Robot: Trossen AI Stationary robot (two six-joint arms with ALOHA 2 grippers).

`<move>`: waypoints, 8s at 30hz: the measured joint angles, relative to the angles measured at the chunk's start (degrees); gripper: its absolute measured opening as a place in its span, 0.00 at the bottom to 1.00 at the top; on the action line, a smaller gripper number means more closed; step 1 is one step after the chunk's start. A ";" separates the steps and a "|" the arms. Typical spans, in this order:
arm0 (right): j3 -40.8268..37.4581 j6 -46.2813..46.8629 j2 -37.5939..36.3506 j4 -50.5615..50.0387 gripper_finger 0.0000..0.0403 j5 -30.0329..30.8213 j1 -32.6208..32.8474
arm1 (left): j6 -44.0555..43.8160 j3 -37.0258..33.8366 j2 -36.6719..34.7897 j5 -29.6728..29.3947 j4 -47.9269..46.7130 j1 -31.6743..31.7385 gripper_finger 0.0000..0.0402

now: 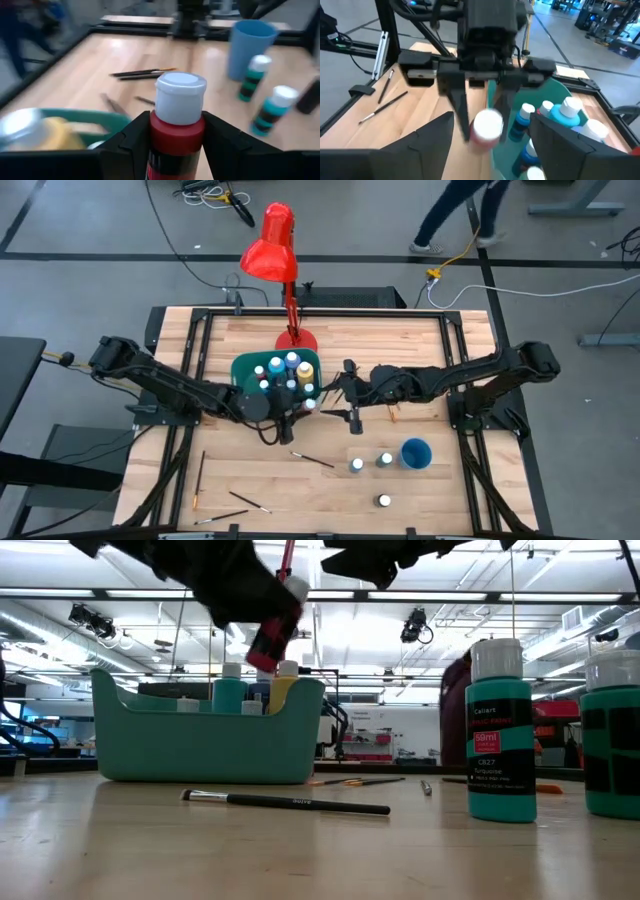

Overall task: Pick & Place Paint Supplies
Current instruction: Put the small red paint bottle into the green bin, then put the small light blue paint bottle into the green bin

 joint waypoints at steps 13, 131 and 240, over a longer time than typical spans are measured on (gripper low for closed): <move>0.00 0.69 -0.69 -1.80 0.66 1.52 0.00 | -13.49 -2.83 -7.57 -28.49 -15.54 -10.14 0.40; -0.04 2.12 -0.63 -2.22 0.66 0.93 0.00 | -31.25 -4.47 30.16 -37.08 23.19 -2.39 0.49; -0.04 9.18 -0.63 -4.26 0.66 1.11 6.82 | 0.14 -1.90 8.46 -2.46 32.76 -13.10 0.49</move>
